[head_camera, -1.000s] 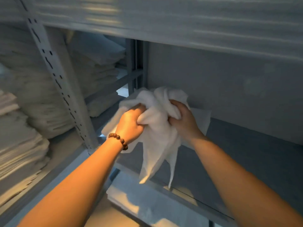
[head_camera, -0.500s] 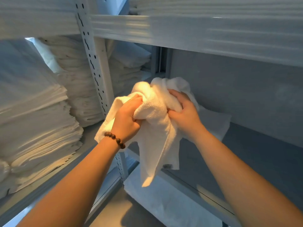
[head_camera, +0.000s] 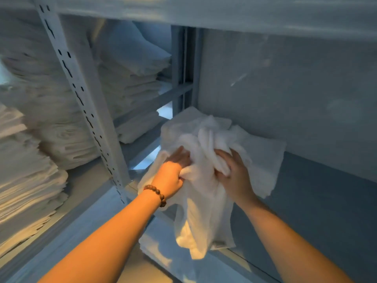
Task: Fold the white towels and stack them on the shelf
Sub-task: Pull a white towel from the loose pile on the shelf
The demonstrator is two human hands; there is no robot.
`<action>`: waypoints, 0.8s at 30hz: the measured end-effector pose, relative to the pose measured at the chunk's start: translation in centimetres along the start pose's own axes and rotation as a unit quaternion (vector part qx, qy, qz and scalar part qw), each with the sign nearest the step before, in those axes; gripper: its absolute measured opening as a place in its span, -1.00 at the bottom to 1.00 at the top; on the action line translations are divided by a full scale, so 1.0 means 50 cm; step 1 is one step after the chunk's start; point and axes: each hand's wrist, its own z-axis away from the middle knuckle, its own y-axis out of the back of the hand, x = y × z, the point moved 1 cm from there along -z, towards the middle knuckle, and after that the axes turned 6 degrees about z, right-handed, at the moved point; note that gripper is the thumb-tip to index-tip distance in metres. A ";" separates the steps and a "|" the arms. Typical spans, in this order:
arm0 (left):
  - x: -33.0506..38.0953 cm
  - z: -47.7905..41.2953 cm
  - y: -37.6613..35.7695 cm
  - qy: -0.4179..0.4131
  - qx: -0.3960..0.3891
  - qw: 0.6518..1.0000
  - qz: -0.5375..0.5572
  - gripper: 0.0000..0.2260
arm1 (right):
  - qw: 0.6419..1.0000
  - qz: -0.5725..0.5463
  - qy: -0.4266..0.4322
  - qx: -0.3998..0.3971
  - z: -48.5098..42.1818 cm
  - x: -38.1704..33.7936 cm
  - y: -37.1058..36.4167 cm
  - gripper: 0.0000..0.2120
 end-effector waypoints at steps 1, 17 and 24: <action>-0.022 0.002 -0.033 -0.010 -0.020 1.000 -0.005 -0.57 | 1.000 0.015 -0.005 0.009 0.012 0.029 -0.025 -0.41; -0.108 0.027 -0.114 0.156 0.056 0.986 0.036 -0.48 | 0.975 0.187 -0.038 0.111 0.046 0.073 -0.085 -0.63; -0.097 -0.126 -0.111 0.185 0.050 0.981 0.001 -0.20 | 0.975 0.131 -0.181 -0.001 -0.136 0.089 -0.055 -0.24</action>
